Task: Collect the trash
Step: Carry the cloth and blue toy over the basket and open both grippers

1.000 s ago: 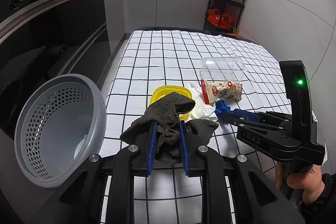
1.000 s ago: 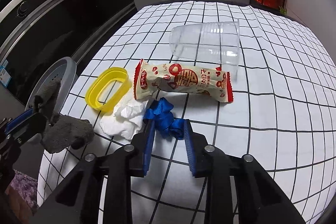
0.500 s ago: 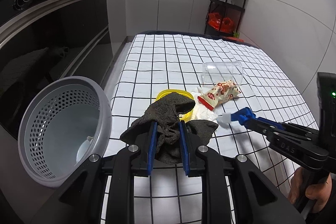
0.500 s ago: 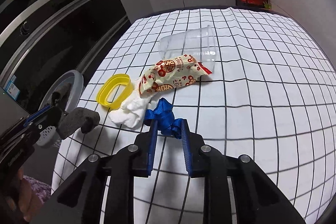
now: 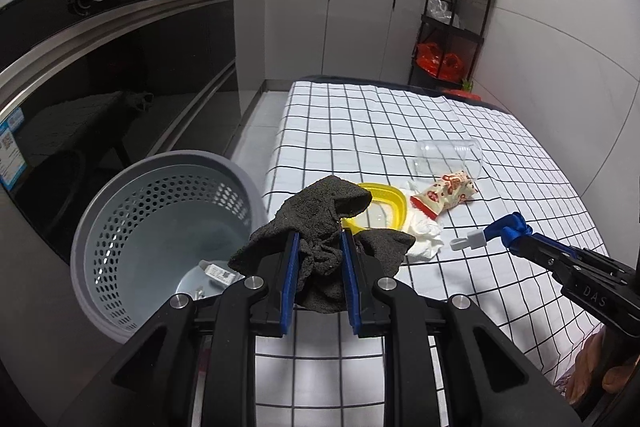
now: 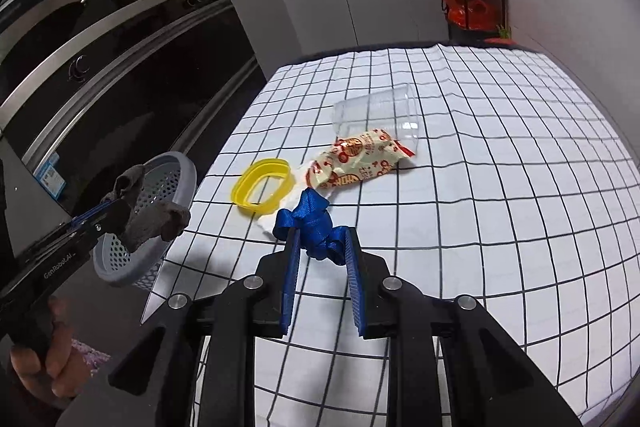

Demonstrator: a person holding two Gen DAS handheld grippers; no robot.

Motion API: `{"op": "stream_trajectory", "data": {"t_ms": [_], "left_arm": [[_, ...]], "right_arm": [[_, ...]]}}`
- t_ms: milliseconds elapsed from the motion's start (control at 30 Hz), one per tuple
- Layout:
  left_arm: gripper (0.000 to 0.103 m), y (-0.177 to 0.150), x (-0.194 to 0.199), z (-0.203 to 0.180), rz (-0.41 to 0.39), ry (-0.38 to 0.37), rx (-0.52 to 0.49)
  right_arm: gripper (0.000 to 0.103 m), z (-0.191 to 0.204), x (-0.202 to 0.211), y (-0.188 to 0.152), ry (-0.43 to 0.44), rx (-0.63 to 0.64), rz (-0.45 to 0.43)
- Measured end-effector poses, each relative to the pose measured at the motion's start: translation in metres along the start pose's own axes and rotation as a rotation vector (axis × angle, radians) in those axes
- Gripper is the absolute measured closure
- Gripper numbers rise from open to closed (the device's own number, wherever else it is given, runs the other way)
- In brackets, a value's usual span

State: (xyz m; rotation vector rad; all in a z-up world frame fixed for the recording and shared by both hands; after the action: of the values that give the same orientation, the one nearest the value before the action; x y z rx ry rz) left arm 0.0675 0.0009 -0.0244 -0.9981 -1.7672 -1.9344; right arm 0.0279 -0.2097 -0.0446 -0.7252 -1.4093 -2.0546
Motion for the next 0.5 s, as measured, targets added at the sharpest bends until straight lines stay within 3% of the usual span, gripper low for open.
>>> {"op": "stream_trajectory", "data": {"t_ms": [500], "left_arm": [[0.083,0.012,0.022,0.071,-0.041,0.114,0.009]], "right_arm": [[0.081,0.094,-0.005,0.02,0.039,0.165,-0.033]]}}
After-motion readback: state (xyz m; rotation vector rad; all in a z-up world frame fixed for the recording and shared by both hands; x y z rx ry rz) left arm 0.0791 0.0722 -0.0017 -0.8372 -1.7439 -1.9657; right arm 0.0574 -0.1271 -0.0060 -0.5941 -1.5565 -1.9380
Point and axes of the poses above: each gripper's, at about its wrist camera, not at the fingertips, and x roughly against the way its jaws point, z to its left, y to its top, the point moved 6 cm from there along -x, roughly the way its jaws point, and after that the axes turned 5 degrees about y, right-handed, at the moved point
